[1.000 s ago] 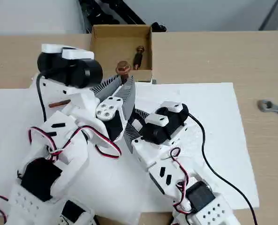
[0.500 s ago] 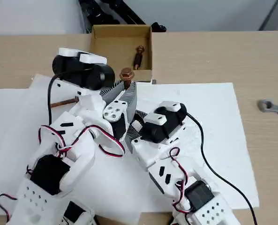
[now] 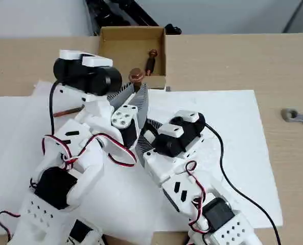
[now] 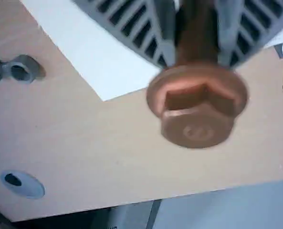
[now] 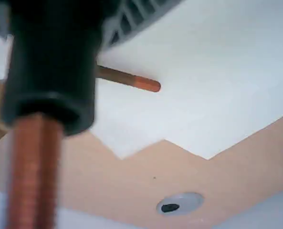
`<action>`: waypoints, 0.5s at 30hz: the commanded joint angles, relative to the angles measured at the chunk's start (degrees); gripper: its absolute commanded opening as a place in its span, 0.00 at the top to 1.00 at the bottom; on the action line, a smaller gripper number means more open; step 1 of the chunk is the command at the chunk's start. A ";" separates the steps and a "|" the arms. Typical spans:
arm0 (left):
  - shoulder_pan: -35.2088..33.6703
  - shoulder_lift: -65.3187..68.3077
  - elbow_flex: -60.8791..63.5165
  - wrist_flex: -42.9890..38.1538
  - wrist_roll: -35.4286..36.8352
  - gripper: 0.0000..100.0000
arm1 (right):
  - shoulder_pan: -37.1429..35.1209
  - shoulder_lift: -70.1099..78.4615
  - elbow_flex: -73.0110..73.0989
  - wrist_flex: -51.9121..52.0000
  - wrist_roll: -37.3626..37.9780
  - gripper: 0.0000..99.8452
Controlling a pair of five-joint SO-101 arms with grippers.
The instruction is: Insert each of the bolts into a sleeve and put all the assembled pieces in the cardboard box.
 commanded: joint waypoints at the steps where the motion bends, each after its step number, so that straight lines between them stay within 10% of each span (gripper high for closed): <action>1: -0.35 -0.26 -0.13 -1.93 -0.53 1.00 | 0.40 0.13 -0.97 -1.19 -0.35 1.00; 15: -0.35 -0.70 4.26 -1.85 -1.41 1.00 | 0.40 0.13 -0.97 -1.10 -0.35 1.00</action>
